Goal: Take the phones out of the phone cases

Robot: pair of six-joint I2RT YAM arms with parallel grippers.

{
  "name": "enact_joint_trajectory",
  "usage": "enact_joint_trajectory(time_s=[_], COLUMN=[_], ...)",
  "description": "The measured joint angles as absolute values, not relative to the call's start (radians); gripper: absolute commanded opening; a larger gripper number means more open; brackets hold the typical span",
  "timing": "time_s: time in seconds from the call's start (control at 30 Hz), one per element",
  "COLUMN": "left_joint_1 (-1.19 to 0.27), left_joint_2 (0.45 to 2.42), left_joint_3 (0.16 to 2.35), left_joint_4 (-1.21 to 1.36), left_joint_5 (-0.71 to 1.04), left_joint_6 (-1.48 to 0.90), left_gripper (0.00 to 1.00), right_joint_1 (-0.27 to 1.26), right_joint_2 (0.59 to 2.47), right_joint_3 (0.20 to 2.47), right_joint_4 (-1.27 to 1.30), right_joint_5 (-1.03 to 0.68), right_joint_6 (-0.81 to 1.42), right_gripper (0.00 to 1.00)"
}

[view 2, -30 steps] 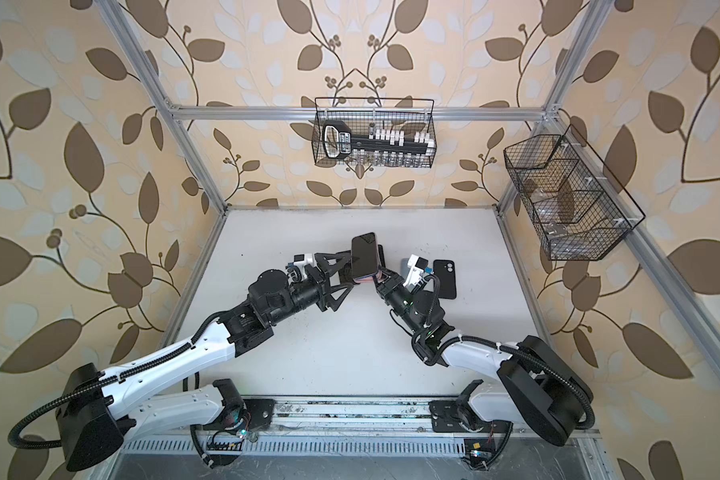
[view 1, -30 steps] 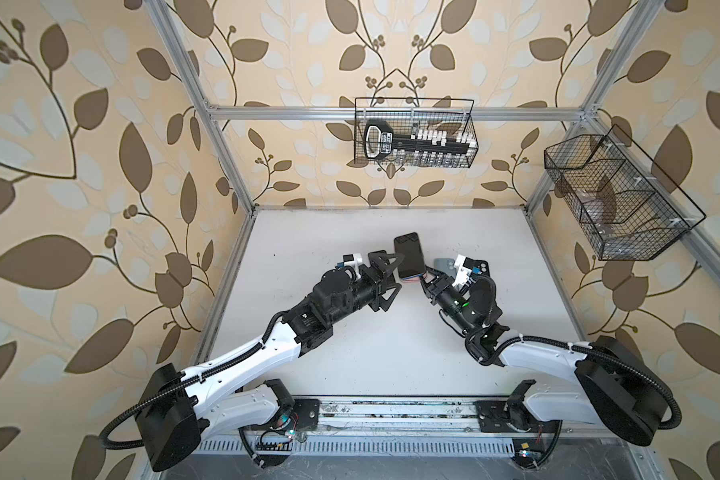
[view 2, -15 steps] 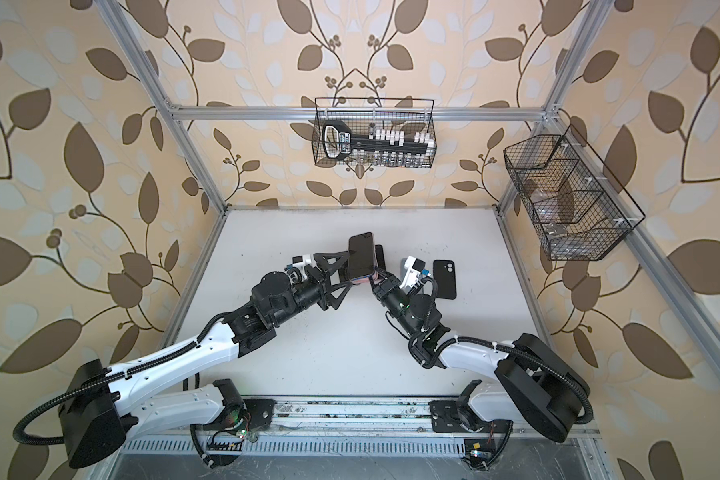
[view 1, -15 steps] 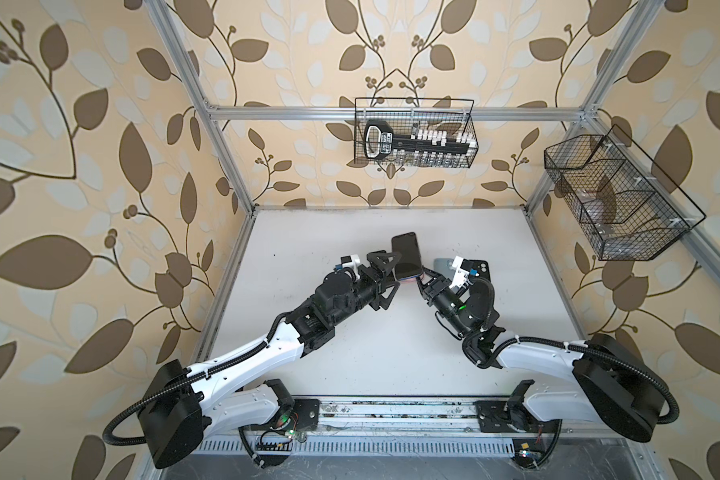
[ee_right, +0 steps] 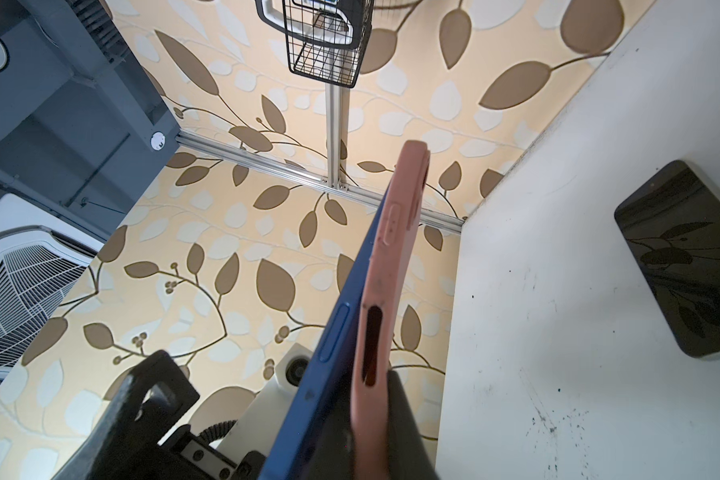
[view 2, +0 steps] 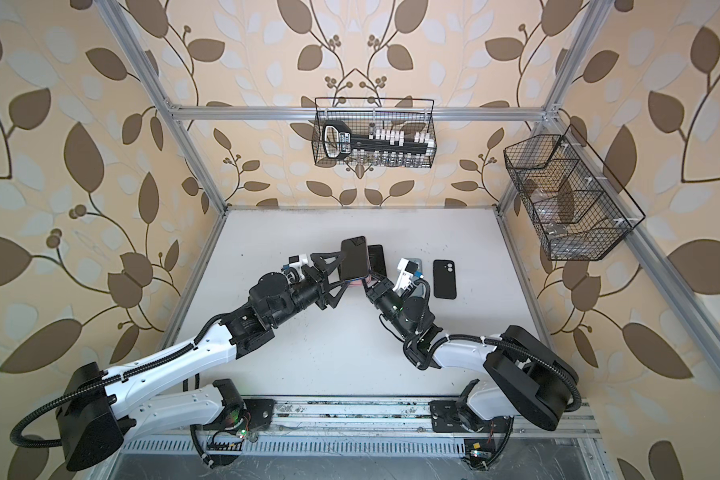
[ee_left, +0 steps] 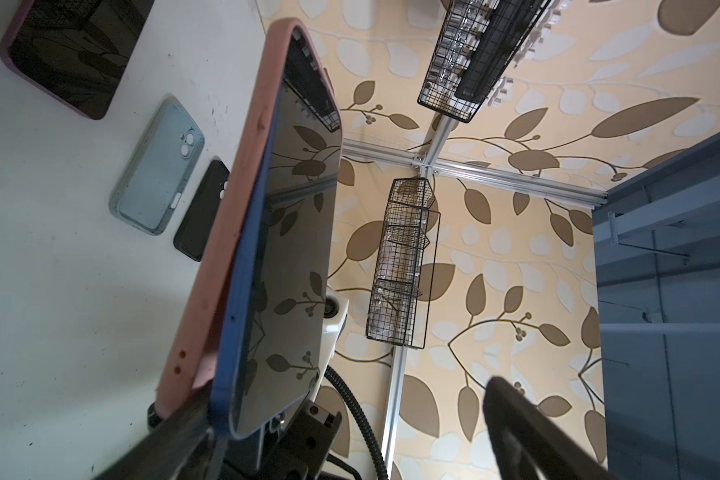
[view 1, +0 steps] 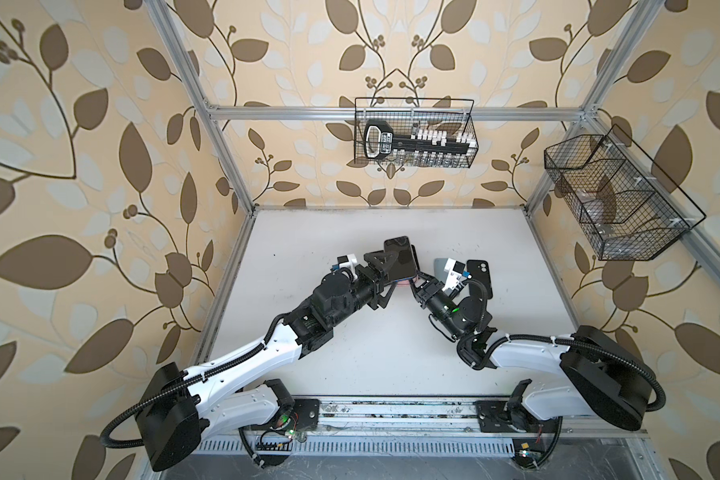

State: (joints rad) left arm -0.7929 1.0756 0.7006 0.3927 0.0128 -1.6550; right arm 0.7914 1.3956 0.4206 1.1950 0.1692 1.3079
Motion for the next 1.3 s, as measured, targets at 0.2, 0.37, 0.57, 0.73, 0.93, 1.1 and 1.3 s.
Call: enact_joint_trajectory(time_s=[0.2, 0.37, 0.57, 0.73, 0.93, 1.1, 1.3], left_joint_1=[-0.792, -0.791, -0.791, -0.791, -0.791, -0.791, -0.797], left_joint_2=[1.076, 1.082, 1.107, 1.114, 1.115, 1.113, 1.060], left_joint_3=[0.697, 0.686, 0.685, 0.685, 0.685, 0.712, 0.809], left_joint_4=[0.384, 0.384, 0.384, 0.392, 0.392, 0.359, 0.280], left_joint_5=[-0.009, -0.026, -0.035, -0.035, -0.033, -0.030, 0.035], left_joint_6=[-1.628, -1.610, -1.593, -1.581, -1.581, -1.578, -1.590], left_gripper=[0.64, 0.45, 0.22, 0.00, 0.00, 0.00, 0.00], right_joint_1=[0.813, 0.824, 0.826, 0.829, 0.831, 0.830, 0.797], right_joint_2=[1.398, 1.398, 1.396, 1.396, 1.382, 1.381, 1.394], right_joint_3=[0.422, 0.425, 0.425, 0.425, 0.425, 0.424, 0.399], right_joint_4=[1.207, 1.209, 1.207, 1.197, 1.169, 1.146, 1.150], right_joint_5=[0.174, 0.177, 0.186, 0.192, 0.198, 0.211, 0.237], right_joint_6=[1.308, 1.299, 1.286, 1.279, 1.256, 1.222, 1.187], right_gripper=[0.00, 0.00, 0.00, 0.00, 0.00, 0.00, 0.00])
